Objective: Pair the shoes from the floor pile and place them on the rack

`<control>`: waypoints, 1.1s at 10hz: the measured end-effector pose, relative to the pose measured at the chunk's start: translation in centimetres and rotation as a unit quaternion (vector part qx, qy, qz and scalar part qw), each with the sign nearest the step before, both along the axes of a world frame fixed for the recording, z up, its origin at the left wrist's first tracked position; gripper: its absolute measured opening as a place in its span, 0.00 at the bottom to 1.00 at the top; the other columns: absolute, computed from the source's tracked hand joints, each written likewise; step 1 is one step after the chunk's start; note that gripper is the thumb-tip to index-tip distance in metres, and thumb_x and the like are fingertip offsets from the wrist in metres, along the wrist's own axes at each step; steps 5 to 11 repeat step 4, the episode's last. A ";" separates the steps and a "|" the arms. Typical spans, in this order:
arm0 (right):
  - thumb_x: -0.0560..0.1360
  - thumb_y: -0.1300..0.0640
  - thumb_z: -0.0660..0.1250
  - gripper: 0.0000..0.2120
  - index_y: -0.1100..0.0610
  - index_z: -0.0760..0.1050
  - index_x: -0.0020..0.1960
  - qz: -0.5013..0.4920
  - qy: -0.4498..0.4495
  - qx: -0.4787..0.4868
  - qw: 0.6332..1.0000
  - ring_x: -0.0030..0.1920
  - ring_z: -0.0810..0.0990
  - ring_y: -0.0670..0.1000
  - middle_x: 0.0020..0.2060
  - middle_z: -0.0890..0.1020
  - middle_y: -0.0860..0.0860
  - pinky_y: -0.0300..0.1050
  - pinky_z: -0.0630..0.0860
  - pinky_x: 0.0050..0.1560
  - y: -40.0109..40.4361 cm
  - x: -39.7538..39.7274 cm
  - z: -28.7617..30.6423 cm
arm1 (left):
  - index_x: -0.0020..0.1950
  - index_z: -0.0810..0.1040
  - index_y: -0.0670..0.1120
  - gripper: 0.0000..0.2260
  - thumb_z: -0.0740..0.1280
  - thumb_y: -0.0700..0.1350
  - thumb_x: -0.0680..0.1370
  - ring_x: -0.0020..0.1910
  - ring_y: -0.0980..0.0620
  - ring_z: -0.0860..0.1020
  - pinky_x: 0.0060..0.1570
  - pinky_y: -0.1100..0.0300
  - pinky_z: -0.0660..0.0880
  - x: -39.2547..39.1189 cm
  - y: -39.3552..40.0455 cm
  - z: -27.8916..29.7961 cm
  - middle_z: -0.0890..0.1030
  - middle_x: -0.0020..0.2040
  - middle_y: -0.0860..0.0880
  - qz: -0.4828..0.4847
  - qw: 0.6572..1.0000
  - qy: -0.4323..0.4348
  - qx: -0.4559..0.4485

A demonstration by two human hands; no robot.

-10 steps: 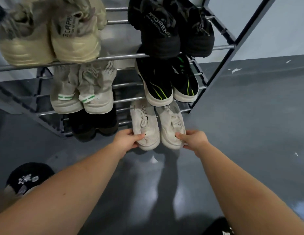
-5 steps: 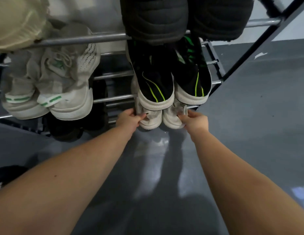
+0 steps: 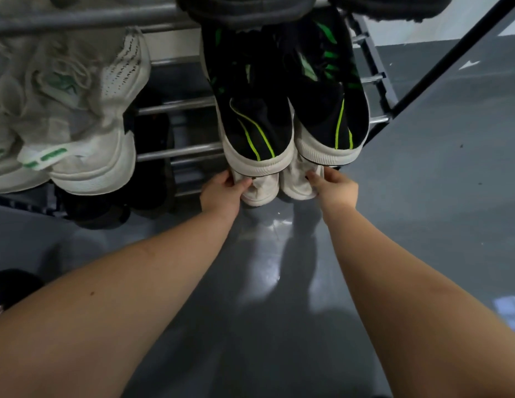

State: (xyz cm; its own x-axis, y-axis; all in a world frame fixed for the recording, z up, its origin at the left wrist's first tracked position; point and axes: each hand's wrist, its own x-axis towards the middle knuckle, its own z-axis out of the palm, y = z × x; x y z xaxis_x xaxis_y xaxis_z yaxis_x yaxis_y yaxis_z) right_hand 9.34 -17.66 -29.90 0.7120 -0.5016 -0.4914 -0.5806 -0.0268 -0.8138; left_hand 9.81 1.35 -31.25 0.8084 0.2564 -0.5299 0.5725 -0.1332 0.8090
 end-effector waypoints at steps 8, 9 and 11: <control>0.75 0.49 0.68 0.35 0.54 0.57 0.76 0.137 0.060 -0.095 0.984 0.71 0.67 0.55 0.73 0.66 0.51 0.51 0.67 0.69 1.1 -2.4 2.2 | 0.76 0.60 0.46 0.34 0.68 0.55 0.74 0.72 0.46 0.67 0.69 0.55 0.64 -1.4 1.4 3.7 0.68 0.73 0.46 -0.226 0.955 0.000 0.191; 0.75 0.49 0.68 0.35 0.54 0.57 0.76 0.137 0.060 -0.095 0.984 0.71 0.67 0.55 0.73 0.66 0.51 0.51 0.67 0.69 1.1 -2.4 2.2 | 0.76 0.60 0.46 0.34 0.68 0.55 0.74 0.72 0.46 0.67 0.69 0.55 0.64 -1.4 1.4 3.7 0.68 0.73 0.46 -0.226 0.955 0.000 0.191; 0.75 0.49 0.68 0.35 0.54 0.57 0.76 0.137 0.060 -0.095 0.984 0.71 0.67 0.55 0.73 0.66 0.51 0.51 0.67 0.69 1.1 -2.4 2.2 | 0.76 0.60 0.46 0.34 0.68 0.55 0.74 0.72 0.46 0.67 0.69 0.55 0.64 -1.4 1.4 3.7 0.68 0.73 0.46 -0.226 0.955 0.000 0.191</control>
